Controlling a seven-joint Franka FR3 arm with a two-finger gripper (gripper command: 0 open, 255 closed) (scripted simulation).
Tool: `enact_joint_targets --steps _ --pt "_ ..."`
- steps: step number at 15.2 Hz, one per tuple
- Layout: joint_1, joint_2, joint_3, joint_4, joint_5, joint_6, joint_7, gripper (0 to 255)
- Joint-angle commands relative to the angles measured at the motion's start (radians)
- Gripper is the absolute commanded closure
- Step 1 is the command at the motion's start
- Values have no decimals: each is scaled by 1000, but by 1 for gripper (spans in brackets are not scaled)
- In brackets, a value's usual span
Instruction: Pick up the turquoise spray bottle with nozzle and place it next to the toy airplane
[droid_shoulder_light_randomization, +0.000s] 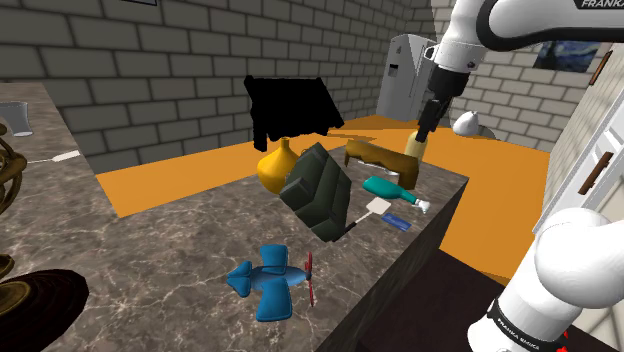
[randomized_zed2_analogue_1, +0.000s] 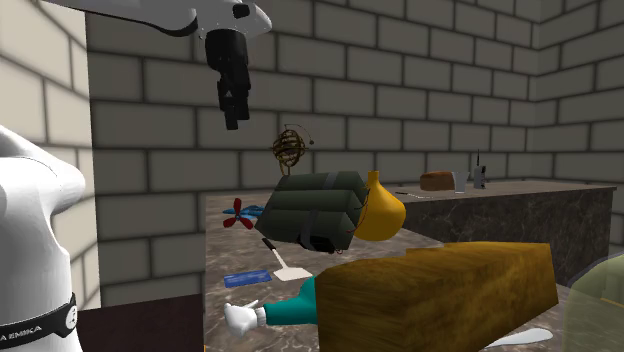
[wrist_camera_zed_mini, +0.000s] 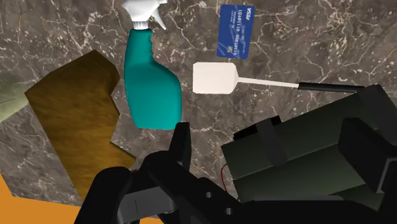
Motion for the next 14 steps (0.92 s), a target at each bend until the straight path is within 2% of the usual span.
enact_joint_targets --steps 1,8,14 --pt "0 0 0 0 0 0 0 0" --pt "-46 73 -103 -127 -38 185 -57 0" --pt "-84 188 -196 -195 -64 353 -110 0"
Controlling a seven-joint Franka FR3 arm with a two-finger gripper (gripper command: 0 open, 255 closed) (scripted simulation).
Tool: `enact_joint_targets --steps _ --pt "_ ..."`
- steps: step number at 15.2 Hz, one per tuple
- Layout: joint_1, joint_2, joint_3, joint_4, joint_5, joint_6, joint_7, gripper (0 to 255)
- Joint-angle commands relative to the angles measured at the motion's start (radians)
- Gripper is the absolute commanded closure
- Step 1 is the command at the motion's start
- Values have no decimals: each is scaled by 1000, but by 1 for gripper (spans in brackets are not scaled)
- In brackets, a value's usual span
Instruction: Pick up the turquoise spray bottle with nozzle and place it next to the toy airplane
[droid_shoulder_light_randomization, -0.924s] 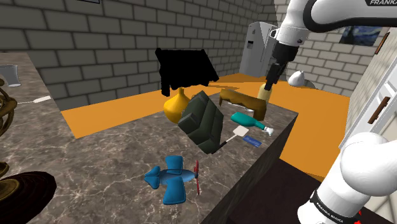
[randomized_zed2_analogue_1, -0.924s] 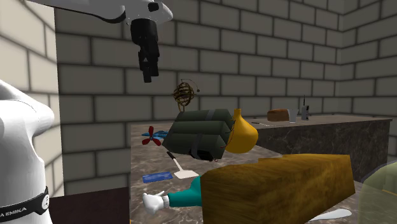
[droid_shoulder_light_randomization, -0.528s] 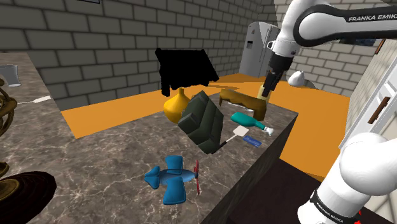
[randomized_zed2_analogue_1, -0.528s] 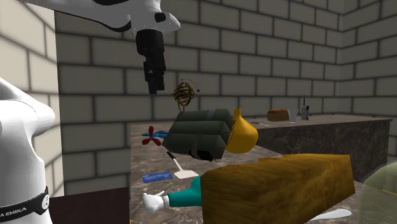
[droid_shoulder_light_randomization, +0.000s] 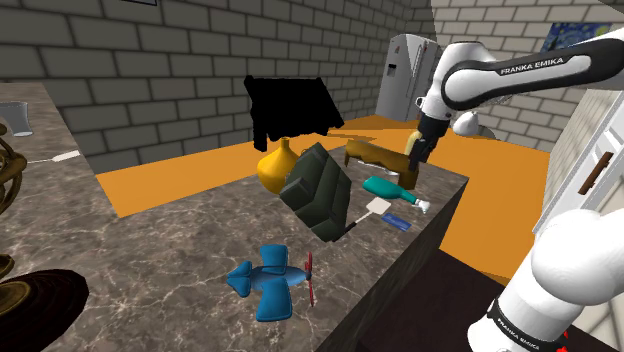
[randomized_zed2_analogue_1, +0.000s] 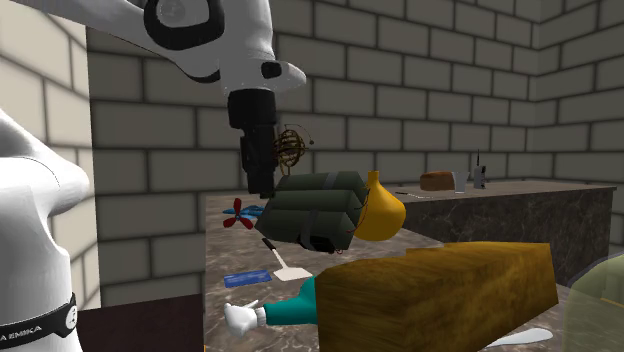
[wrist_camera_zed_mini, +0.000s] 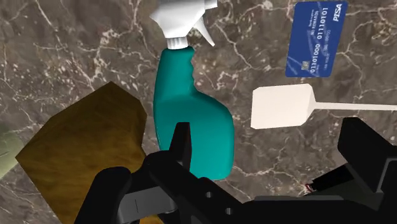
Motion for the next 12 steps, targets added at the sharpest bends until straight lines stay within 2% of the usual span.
enact_joint_targets --steps 1,9,12 --pt "-10 49 -30 -13 -5 58 -17 0" --pt "-36 286 -159 -28 15 287 -115 0" --pt "-34 335 -176 -37 28 340 -132 0"
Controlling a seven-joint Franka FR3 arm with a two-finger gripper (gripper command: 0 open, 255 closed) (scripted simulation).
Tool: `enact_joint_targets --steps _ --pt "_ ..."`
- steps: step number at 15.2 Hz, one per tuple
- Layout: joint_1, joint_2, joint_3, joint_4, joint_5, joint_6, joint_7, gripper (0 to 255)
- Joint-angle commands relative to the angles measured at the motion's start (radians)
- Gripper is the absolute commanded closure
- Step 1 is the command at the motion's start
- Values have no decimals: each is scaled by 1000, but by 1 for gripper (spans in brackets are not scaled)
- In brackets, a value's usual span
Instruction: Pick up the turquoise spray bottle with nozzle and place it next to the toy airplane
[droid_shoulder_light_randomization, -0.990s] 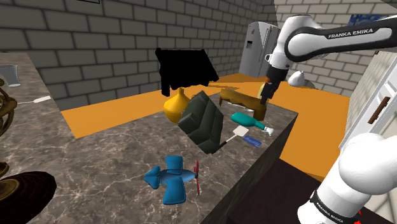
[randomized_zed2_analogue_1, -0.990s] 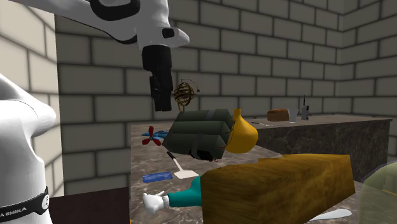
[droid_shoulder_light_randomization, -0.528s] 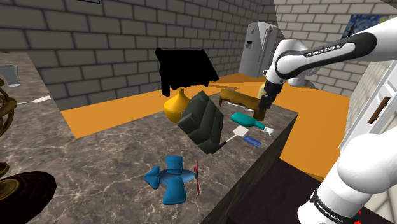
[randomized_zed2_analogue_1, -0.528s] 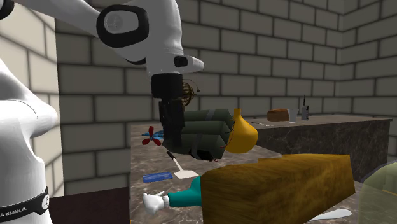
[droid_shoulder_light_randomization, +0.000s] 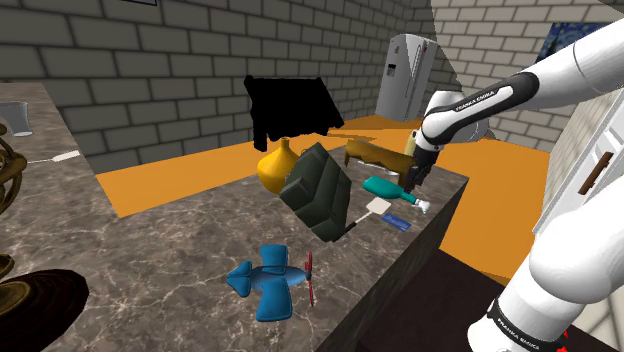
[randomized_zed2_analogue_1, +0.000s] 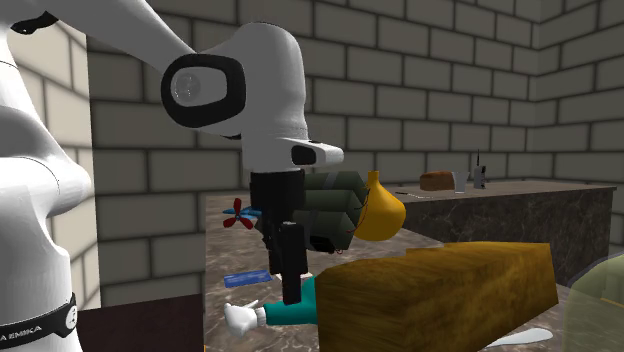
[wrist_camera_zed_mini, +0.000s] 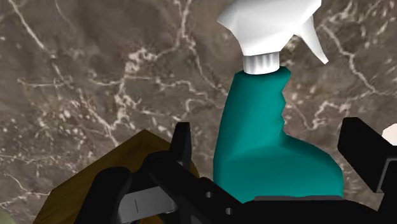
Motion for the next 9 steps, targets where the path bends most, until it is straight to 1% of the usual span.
enact_joint_targets --steps 1,6,9 --pt "2 25 -6 -12 7 36 -6 0" --pt "9 78 -16 -33 24 109 -20 0" --pt "9 78 -16 -33 24 109 -20 0"
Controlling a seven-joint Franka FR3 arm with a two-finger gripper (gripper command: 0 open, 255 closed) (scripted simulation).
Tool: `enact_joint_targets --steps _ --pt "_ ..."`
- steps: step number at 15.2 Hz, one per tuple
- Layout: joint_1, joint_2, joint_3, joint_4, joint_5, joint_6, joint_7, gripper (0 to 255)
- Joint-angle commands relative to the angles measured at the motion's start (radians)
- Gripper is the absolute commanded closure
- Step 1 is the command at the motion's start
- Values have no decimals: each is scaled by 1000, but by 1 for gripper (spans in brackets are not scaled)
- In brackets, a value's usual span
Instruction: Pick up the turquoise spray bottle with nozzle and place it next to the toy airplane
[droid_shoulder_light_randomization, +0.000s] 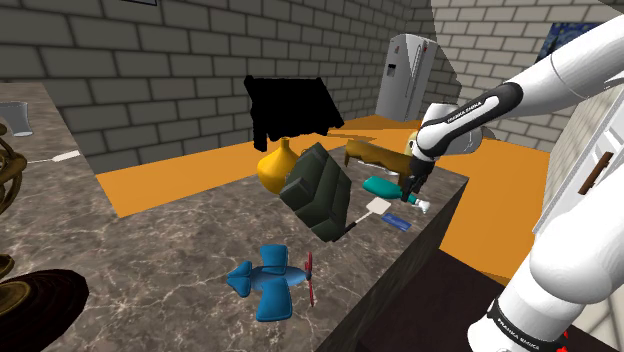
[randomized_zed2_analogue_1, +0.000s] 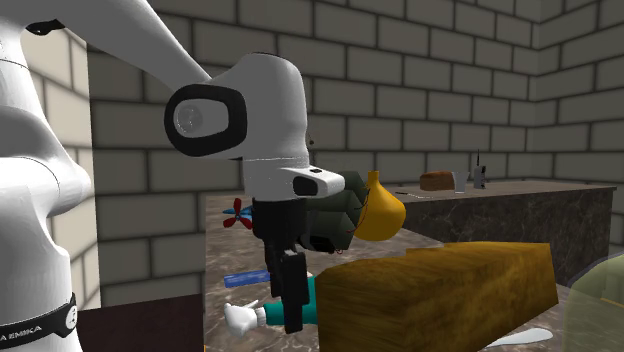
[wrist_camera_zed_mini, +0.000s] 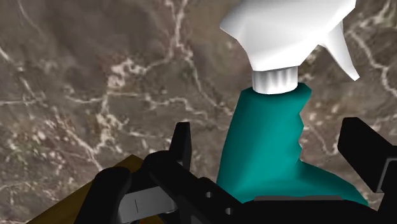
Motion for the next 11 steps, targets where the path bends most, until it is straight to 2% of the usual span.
enact_joint_targets --steps 1,4,5,11 --pt "0 2 0 0 1 2 -1 0" --pt "0 2 0 0 1 2 -1 0" --pt "0 2 0 0 1 2 -1 255" --pt "0 2 0 0 1 2 -1 255"
